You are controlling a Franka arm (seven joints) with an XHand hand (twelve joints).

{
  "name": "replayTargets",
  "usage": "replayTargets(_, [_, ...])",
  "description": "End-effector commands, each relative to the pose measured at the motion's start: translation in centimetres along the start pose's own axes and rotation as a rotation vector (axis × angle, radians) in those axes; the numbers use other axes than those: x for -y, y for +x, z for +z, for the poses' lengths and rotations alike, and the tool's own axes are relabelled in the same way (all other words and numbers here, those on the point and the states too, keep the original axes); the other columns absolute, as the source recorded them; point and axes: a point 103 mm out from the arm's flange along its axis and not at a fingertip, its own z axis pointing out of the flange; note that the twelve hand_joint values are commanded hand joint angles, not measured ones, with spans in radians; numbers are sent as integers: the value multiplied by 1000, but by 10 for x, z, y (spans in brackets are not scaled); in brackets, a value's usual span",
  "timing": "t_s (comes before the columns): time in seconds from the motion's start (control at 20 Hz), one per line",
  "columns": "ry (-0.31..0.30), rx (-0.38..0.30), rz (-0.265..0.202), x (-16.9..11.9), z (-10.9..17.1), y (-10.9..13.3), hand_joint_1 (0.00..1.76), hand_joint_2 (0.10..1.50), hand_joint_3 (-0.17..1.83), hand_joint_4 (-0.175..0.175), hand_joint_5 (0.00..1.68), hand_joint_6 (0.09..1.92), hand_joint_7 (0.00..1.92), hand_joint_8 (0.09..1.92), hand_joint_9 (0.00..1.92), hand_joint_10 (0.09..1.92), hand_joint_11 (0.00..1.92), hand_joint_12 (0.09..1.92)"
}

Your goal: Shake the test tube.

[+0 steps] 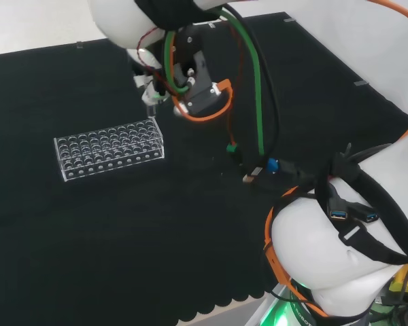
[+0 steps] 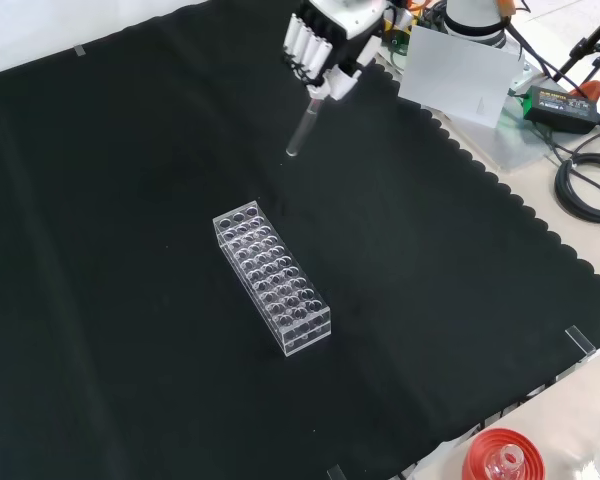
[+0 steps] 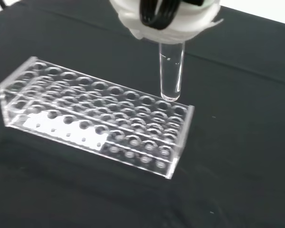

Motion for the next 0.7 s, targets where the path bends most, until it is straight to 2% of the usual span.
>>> replayTargets(0.05, [-19, -3, -60, -2, -4, 25, 1282, 848, 427, -175, 1074, 895, 1130, 891, 1103, 687, 1134, 916])
replayTargets(0.15, [-33, -7, -79, -2, -7, 31, 1282, 847, 429, -175, 1074, 895, 1130, 891, 1104, 686, 1133, 916])
replayTargets(0.2, [-31, -4, -74, -3, -6, 27, 1282, 847, 429, -175, 1074, 895, 1130, 890, 1104, 686, 1133, 916])
replayTargets(0.5, [13, 8, 62, -2, 9, -41, 1282, 845, 432, -175, 1075, 895, 1131, 890, 1104, 685, 1132, 916])
replayTargets(0.6, [12, 13, 68, -1, 8, -46, 1282, 845, 433, -175, 1075, 895, 1131, 890, 1104, 685, 1132, 917])
replayTargets(0.7, [-1, 14, 53, 0, 4, -42, 1282, 844, 434, -175, 1075, 894, 1131, 890, 1104, 684, 1132, 917])
